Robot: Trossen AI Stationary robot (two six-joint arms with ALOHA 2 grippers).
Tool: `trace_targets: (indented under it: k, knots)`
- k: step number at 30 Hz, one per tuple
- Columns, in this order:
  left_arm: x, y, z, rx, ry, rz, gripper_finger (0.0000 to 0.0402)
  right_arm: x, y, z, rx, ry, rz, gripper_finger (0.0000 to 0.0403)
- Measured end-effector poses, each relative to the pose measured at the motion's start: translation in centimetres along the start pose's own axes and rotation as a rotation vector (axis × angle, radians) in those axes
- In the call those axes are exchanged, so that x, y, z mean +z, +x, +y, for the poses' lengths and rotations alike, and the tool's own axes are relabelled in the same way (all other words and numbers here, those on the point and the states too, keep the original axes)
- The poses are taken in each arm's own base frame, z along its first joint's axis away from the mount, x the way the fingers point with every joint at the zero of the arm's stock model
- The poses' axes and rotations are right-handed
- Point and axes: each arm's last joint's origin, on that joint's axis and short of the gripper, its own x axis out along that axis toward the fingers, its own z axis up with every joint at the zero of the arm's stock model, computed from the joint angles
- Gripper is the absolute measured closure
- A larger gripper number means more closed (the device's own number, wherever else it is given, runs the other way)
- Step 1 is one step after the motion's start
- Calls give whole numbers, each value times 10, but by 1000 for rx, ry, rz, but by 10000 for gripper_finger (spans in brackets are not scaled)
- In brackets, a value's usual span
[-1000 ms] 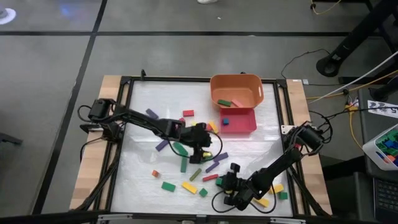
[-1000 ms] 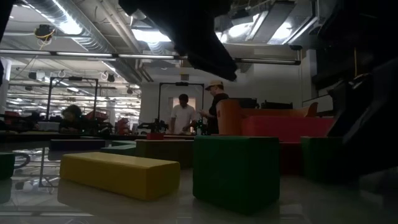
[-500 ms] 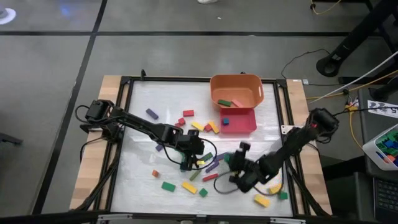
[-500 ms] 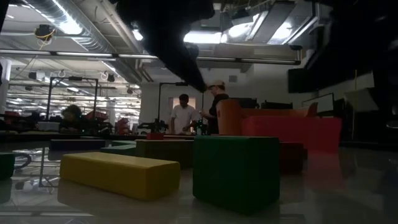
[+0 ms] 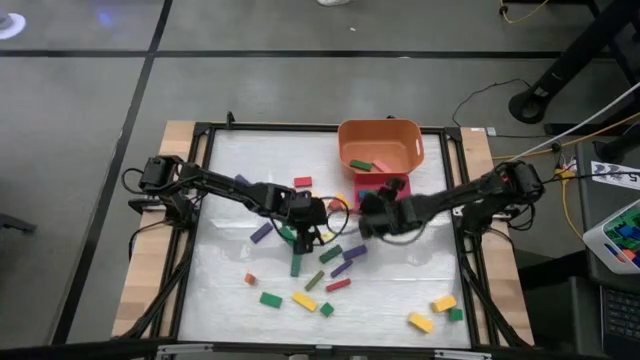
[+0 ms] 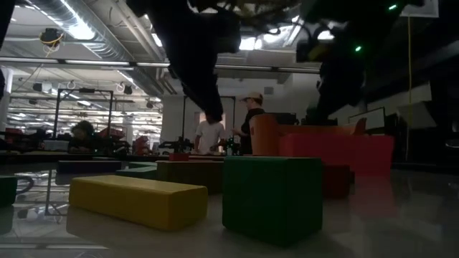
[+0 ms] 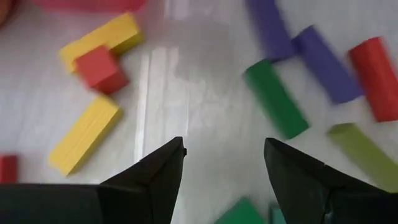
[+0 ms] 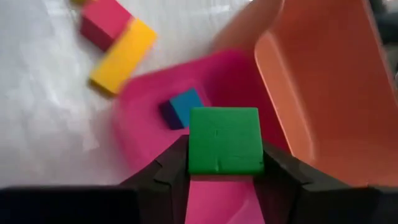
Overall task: Sort blocks by size
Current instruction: Put the green square block into the red bin
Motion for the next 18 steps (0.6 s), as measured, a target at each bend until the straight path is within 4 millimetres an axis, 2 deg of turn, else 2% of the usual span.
trace_targets:
  k: [9, 18]
  knots:
    - [-10, 1, 44, 106, -147, 144, 192, 8, 26, -26, 83, 102, 130, 261]
    - [-19, -2, 84, 227, -279, 220, 192, 7, 29, -27, 176, 122, 178, 260]
